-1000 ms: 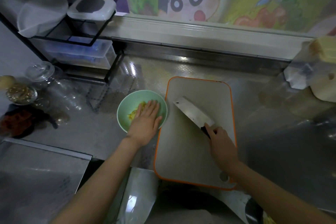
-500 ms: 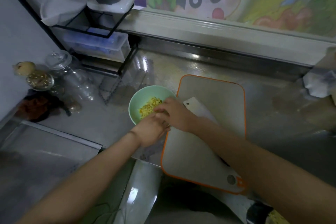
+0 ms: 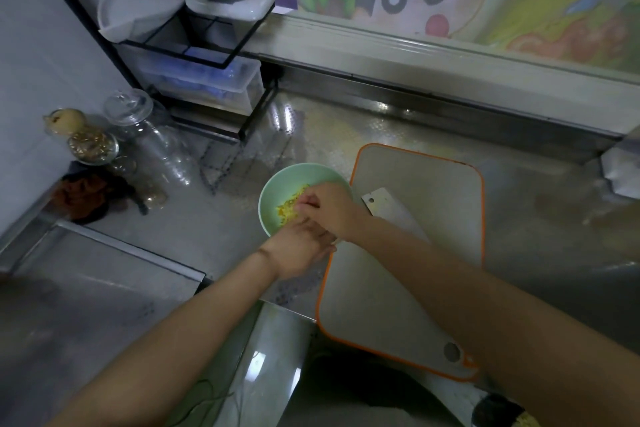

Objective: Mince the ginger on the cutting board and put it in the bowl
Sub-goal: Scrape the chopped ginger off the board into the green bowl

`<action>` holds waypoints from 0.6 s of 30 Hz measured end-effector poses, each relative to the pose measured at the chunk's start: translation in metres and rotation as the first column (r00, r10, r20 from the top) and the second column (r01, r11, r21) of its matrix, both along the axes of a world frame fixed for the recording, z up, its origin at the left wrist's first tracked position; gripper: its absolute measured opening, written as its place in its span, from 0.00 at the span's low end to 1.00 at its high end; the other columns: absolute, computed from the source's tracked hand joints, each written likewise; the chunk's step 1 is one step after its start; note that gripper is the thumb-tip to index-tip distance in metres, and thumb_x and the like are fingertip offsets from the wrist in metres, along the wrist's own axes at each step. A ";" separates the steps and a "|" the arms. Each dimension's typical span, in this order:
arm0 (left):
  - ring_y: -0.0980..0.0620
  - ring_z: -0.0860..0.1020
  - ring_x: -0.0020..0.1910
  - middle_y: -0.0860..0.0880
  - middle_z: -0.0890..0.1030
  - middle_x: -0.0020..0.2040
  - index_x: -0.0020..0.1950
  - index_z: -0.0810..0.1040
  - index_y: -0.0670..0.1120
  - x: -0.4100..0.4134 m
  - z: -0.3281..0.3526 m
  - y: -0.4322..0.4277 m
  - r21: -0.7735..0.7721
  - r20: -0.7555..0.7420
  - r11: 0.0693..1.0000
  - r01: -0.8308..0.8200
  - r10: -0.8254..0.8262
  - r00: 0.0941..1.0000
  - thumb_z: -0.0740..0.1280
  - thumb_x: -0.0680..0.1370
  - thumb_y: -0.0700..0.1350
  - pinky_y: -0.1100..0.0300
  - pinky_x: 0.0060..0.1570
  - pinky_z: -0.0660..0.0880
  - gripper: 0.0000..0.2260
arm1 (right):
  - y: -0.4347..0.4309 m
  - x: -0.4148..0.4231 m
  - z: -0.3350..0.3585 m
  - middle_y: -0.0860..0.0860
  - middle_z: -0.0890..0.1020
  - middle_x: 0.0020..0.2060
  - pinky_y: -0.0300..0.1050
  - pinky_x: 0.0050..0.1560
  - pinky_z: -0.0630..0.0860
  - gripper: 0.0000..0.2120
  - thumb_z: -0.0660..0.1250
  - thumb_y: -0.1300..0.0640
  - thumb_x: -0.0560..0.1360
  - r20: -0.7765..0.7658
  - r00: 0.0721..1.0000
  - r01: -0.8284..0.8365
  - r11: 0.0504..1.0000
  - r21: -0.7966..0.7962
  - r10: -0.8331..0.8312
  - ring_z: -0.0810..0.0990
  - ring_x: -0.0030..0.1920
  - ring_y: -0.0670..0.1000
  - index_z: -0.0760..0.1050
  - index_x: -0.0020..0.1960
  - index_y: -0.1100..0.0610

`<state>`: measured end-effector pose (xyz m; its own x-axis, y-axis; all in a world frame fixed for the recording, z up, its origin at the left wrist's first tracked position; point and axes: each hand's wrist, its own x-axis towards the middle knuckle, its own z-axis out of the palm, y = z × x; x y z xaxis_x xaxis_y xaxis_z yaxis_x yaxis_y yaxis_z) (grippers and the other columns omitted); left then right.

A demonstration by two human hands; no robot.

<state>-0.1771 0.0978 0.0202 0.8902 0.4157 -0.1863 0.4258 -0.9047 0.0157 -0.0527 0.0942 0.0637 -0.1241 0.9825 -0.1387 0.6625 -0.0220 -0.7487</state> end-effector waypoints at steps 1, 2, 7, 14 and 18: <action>0.44 0.79 0.49 0.46 0.82 0.46 0.49 0.80 0.45 -0.002 -0.004 0.000 0.009 0.025 0.999 -0.035 0.035 0.999 0.51 0.79 0.53 0.52 0.55 0.67 0.20 | 0.000 0.006 -0.001 0.58 0.83 0.43 0.33 0.39 0.64 0.07 0.66 0.61 0.75 0.013 0.998 0.066 0.997 0.041 -0.067 0.75 0.41 0.51 0.80 0.46 0.66; 0.46 0.79 0.46 0.48 0.81 0.44 0.47 0.80 0.47 -0.003 -0.008 -0.002 0.012 0.070 0.997 -0.080 0.079 0.994 0.51 0.78 0.54 0.54 0.52 0.64 0.20 | -0.001 0.012 -0.002 0.58 0.83 0.42 0.34 0.42 0.67 0.07 0.66 0.61 0.75 0.019 0.990 0.141 0.987 0.079 -0.143 0.78 0.42 0.52 0.80 0.46 0.65; 0.49 0.77 0.43 0.51 0.77 0.40 0.42 0.79 0.48 -0.004 -0.017 -0.015 -0.013 0.244 0.965 -0.261 0.256 0.935 0.52 0.78 0.54 0.56 0.49 0.60 0.19 | -0.006 0.041 -0.013 0.59 0.83 0.39 0.54 0.49 0.76 0.04 0.68 0.62 0.73 0.059 0.959 0.265 0.952 0.157 -0.277 0.81 0.42 0.59 0.79 0.44 0.63; 0.47 0.73 0.49 0.48 0.76 0.46 0.49 0.75 0.46 0.002 -0.020 -0.015 -0.172 0.381 0.896 -0.411 0.445 0.811 0.57 0.76 0.52 0.57 0.50 0.59 0.12 | -0.026 0.062 -0.028 0.58 0.80 0.49 0.45 0.56 0.69 0.06 0.67 0.66 0.73 0.191 0.977 0.073 0.989 0.131 -0.098 0.77 0.54 0.58 0.81 0.47 0.62; 0.44 0.73 0.45 0.46 0.74 0.41 0.44 0.72 0.45 0.010 -0.014 -0.018 -0.248 0.430 0.868 -0.431 0.497 0.754 0.62 0.71 0.42 0.59 0.44 0.57 0.03 | -0.055 0.081 -0.030 0.61 0.78 0.49 0.44 0.53 0.69 0.11 0.62 0.71 0.73 0.186 0.951 0.219 0.962 0.165 -0.248 0.77 0.52 0.61 0.81 0.48 0.62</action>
